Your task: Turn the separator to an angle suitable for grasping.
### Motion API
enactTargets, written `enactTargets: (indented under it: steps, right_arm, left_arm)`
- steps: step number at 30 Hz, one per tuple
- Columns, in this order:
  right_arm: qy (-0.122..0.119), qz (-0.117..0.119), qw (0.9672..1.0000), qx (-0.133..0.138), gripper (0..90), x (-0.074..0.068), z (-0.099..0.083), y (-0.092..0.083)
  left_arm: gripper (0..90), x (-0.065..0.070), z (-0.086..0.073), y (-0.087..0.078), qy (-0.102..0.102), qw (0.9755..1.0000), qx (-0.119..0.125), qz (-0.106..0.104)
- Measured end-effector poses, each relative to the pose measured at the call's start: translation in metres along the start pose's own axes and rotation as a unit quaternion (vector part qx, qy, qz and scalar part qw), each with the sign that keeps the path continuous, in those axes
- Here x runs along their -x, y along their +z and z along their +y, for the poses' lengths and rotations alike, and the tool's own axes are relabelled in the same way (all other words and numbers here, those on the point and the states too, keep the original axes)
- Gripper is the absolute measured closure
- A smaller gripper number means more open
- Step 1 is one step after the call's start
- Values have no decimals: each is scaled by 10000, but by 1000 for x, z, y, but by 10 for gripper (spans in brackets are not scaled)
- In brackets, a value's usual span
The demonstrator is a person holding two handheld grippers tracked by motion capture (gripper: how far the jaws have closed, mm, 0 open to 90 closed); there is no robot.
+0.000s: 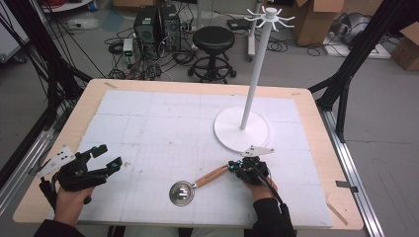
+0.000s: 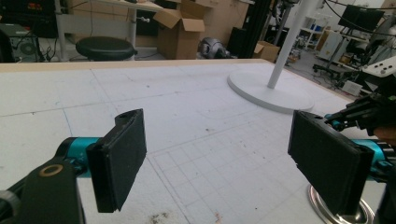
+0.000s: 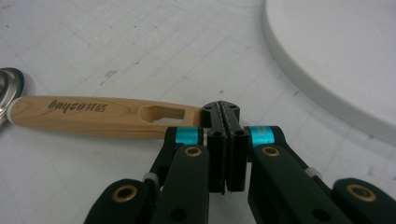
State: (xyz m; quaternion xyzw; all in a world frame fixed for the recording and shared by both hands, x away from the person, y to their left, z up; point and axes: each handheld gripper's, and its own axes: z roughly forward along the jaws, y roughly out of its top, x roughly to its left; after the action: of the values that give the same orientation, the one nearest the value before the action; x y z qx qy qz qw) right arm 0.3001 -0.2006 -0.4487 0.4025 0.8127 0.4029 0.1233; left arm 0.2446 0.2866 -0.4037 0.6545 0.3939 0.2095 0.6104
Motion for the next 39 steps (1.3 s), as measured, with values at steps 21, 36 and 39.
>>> enactTargets:
  steps: [21,36,39]
  right_arm:
    - [-137,286,9995,-23,864,-66,15,17]
    - [546,-1067,9789,1655,220,1,-18,-114]
    - [228,-1268,9779,1650,209,1,-29,-128]
  left_arm:
    - [198,1,0,1,18,10000,-27,-17]
    - [207,12,5,5,71,9993,-47,-357]
    - [203,15,6,6,67,9991,-33,-413]
